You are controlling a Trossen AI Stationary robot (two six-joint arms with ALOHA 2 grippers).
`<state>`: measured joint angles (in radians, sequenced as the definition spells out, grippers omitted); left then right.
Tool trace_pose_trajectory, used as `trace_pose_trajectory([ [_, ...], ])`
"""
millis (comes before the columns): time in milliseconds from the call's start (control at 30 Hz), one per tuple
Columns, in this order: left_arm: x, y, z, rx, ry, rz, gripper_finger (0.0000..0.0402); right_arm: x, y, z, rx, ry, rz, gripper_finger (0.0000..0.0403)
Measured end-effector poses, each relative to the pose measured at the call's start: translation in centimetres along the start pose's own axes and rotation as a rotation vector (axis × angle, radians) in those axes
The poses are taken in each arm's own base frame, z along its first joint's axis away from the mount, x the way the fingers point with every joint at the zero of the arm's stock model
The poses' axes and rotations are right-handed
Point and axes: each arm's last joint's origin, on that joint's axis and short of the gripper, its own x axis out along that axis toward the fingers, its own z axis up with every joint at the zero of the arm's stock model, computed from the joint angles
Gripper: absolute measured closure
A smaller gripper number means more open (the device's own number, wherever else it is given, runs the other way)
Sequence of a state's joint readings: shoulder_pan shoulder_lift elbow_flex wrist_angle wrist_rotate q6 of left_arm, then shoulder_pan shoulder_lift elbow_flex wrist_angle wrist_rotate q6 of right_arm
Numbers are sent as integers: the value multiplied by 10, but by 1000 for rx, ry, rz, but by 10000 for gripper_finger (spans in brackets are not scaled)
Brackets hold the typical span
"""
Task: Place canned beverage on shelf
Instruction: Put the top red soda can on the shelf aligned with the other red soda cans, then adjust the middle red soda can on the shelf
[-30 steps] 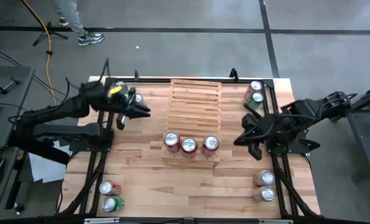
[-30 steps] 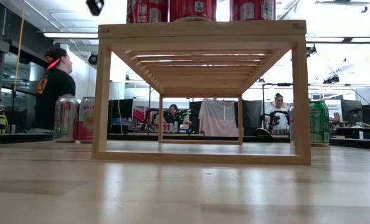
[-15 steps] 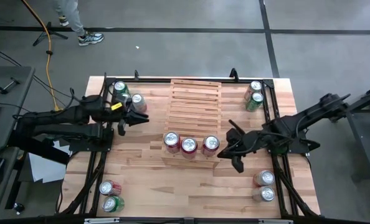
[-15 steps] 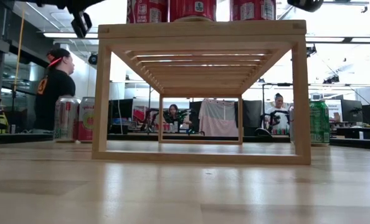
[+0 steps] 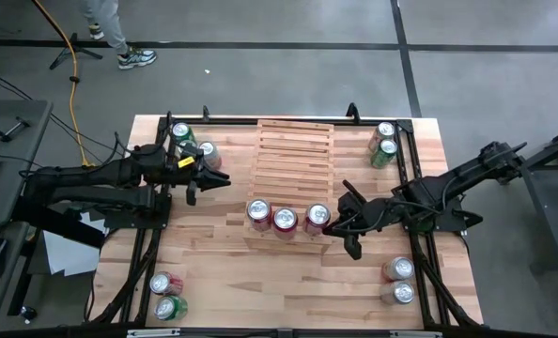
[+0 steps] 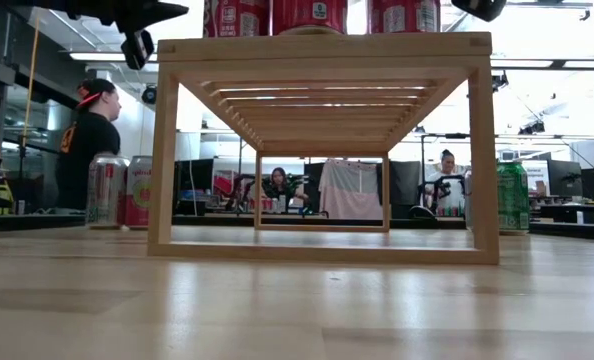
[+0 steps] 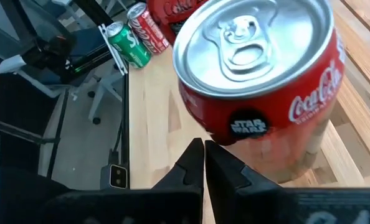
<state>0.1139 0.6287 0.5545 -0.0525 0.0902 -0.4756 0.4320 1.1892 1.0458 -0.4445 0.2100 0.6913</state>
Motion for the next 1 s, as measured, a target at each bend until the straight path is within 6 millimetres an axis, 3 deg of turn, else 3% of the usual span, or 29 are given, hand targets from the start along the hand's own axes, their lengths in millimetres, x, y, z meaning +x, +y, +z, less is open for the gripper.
trace_pose_trajectory([
  [300,0,0,6,110,-53,80,401,-2,10,2,56,4,102,403],
  [533,-6,-9,25,218,-113,72,401,-8,55,29,-59,-14,100,403],
  [767,-7,-12,29,255,-125,70,401,14,94,61,-333,106,-87,403],
  [1000,-7,-12,29,255,-126,70,401,41,103,83,-472,192,-256,403],
])
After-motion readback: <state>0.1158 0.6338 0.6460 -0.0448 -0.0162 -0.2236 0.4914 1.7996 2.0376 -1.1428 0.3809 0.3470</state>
